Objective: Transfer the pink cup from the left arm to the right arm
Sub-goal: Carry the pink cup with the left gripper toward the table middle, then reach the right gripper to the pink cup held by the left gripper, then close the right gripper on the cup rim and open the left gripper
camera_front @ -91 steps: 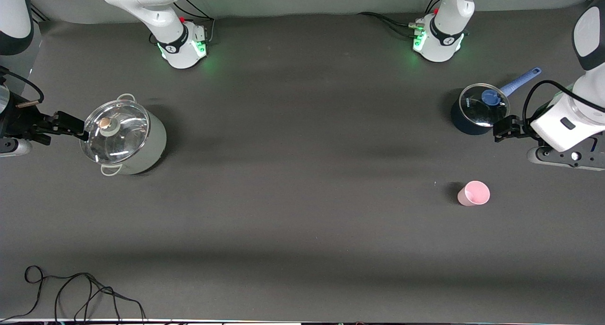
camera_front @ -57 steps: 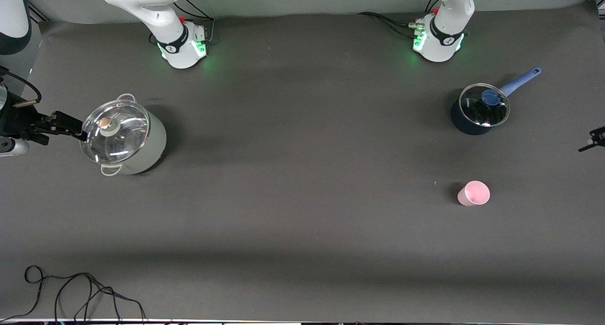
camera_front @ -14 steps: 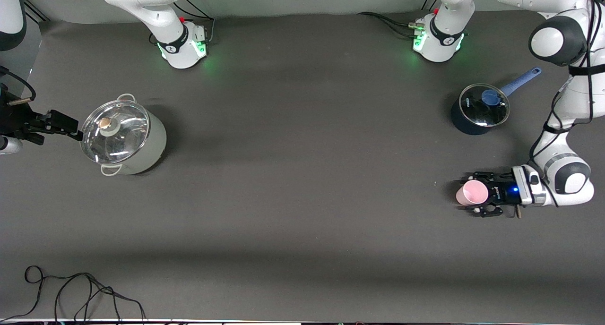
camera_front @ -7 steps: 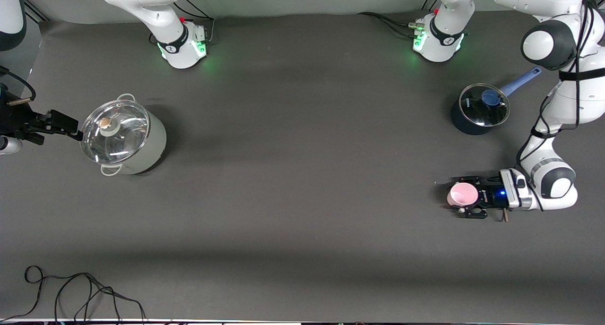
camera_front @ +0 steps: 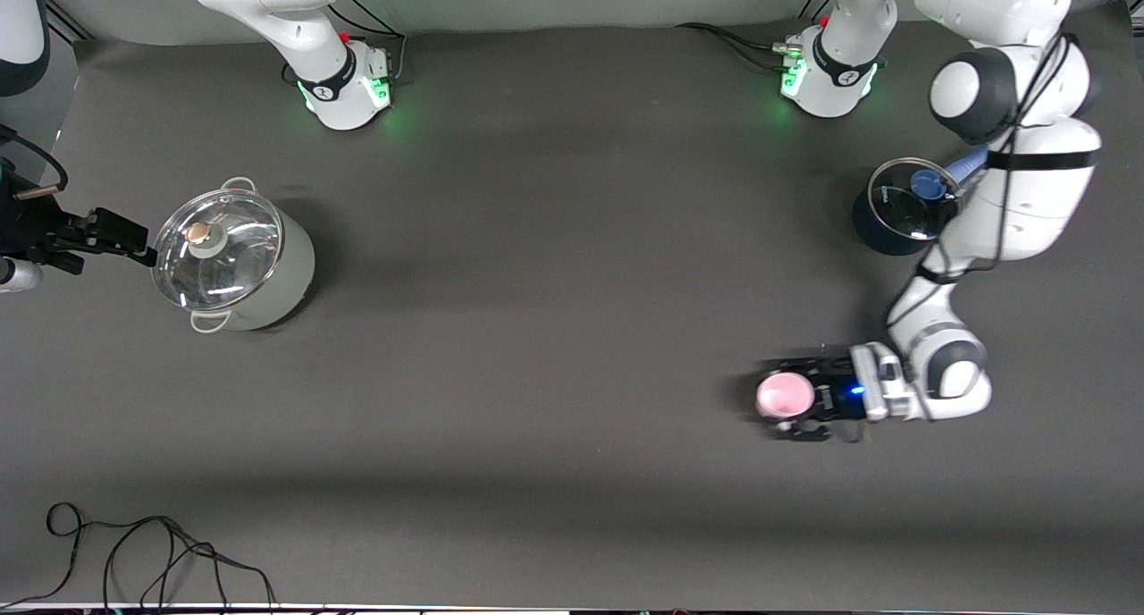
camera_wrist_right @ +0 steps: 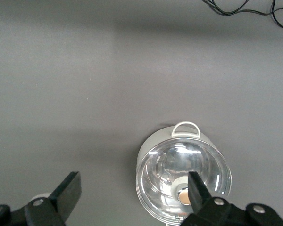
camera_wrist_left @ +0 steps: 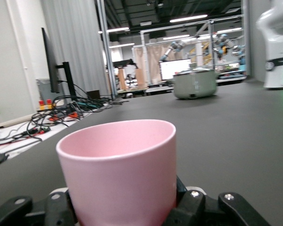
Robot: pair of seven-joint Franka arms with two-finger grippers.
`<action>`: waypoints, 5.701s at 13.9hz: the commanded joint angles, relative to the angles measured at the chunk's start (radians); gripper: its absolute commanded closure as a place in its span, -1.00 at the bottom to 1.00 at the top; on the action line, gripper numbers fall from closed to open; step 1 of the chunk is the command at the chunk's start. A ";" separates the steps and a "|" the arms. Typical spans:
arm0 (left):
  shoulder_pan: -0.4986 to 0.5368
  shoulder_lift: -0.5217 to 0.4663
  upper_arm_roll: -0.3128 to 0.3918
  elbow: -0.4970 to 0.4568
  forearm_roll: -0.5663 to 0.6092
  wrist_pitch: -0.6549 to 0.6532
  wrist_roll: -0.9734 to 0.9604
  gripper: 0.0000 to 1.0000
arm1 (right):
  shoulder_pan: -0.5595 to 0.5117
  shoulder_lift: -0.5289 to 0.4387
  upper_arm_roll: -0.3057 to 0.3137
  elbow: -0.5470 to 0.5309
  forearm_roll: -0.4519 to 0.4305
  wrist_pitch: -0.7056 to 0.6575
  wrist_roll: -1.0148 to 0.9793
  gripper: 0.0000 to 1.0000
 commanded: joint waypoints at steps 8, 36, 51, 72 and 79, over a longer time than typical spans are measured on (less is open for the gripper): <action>-0.167 -0.003 -0.388 0.082 -0.141 0.671 -0.003 1.00 | 0.004 -0.043 -0.006 0.004 0.016 -0.031 0.389 -0.99; -0.901 -0.053 -0.378 0.656 -0.164 1.465 -0.479 1.00 | 0.124 0.042 0.023 0.230 0.125 -0.077 0.933 -1.00; -0.901 -0.053 -0.376 0.656 -0.153 1.467 -0.488 1.00 | 0.395 0.392 0.034 0.476 0.165 -0.063 1.204 -1.00; -0.899 -0.055 -0.340 0.655 -0.147 1.467 -0.488 1.00 | 0.400 0.435 0.034 0.488 0.160 -0.041 1.206 1.00; -0.902 -0.078 -0.249 0.644 -0.085 1.467 -0.494 -1.00 | 0.391 0.442 0.019 0.533 0.142 -0.041 1.185 1.00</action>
